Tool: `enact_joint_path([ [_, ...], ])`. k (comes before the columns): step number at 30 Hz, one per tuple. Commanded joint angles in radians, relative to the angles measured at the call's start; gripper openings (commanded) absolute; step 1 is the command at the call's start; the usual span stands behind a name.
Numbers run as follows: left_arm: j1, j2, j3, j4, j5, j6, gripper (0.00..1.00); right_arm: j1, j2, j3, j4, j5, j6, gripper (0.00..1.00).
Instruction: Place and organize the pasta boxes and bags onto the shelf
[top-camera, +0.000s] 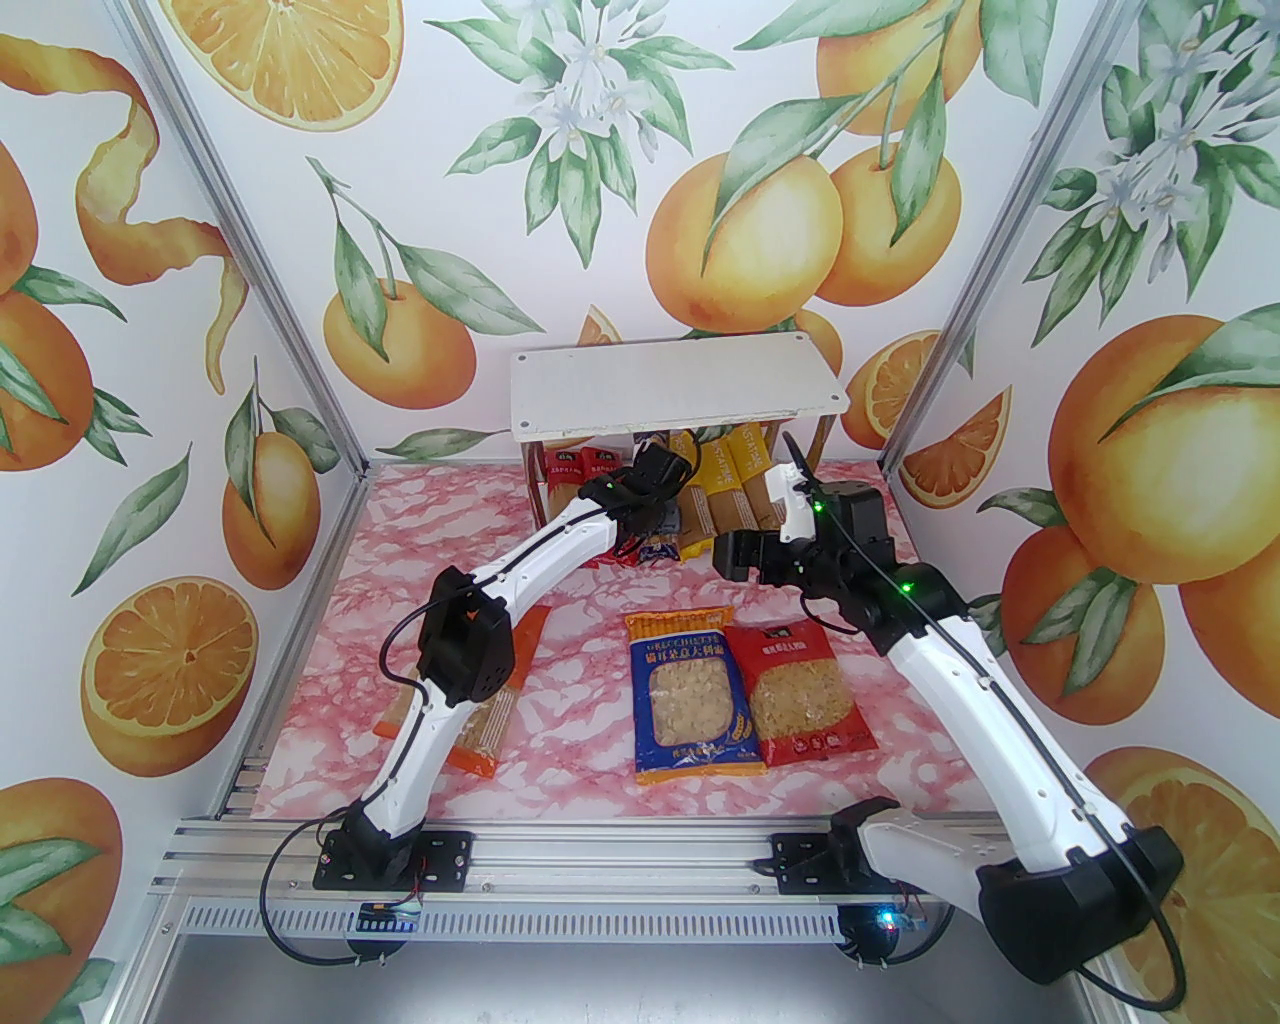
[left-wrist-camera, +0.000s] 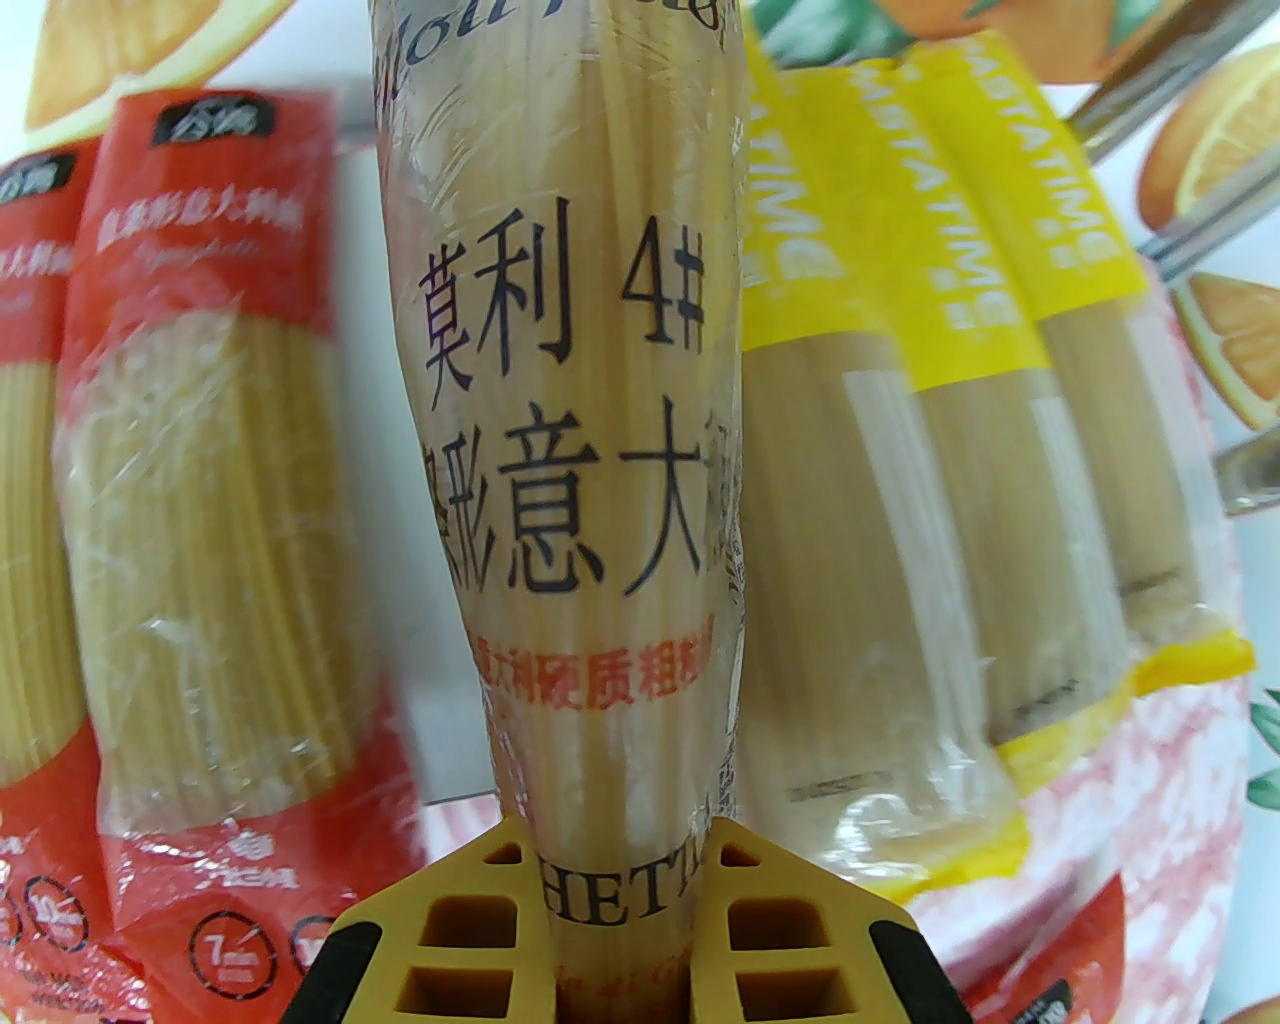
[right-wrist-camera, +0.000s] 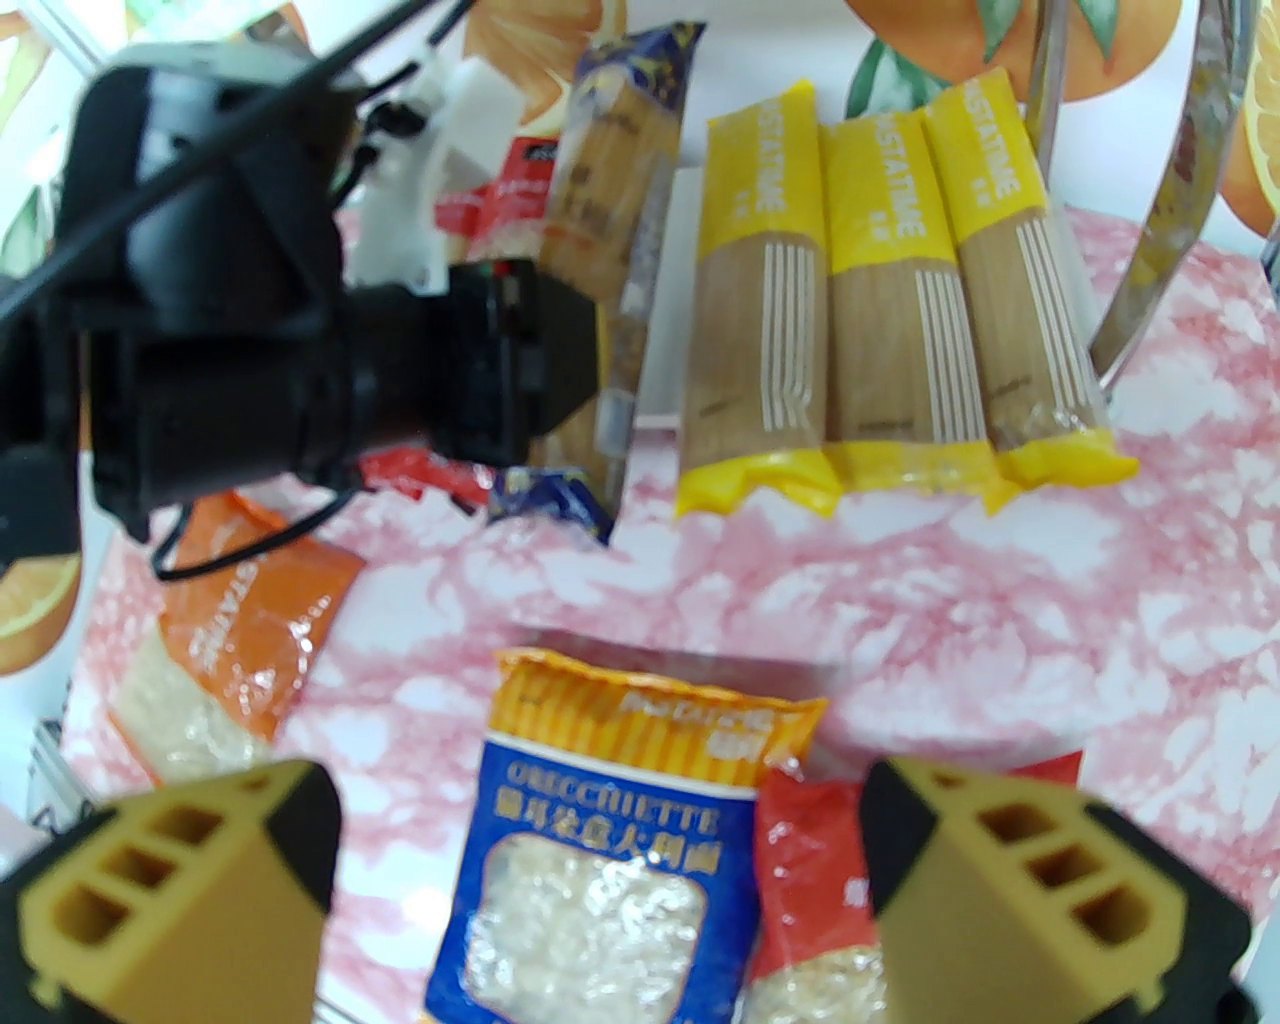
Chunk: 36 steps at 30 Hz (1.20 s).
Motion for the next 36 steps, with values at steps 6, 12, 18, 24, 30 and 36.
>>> enact_joint_path([
  [6,0.018,0.024,0.094,0.064,-0.036,-0.06,0.0,-0.006,0.012,0.019,0.024,-0.025,0.011,0.9],
  [12,0.027,0.042,0.095,0.06,-0.037,-0.089,0.0,-0.006,0.015,0.017,0.023,-0.023,0.012,0.9],
  [18,0.027,0.048,0.095,0.063,-0.034,-0.094,0.18,-0.008,0.014,0.017,0.025,-0.021,0.012,0.9],
  [24,0.03,0.053,0.102,0.084,-0.035,-0.092,0.34,-0.009,0.01,0.009,0.025,-0.016,0.012,0.91],
  [30,0.034,0.055,0.106,0.098,-0.011,-0.098,0.51,-0.011,0.006,0.01,0.02,-0.014,0.009,0.91],
  [36,0.023,0.032,0.106,0.143,-0.001,-0.056,0.52,-0.013,0.005,0.013,0.021,-0.017,0.013,0.91],
])
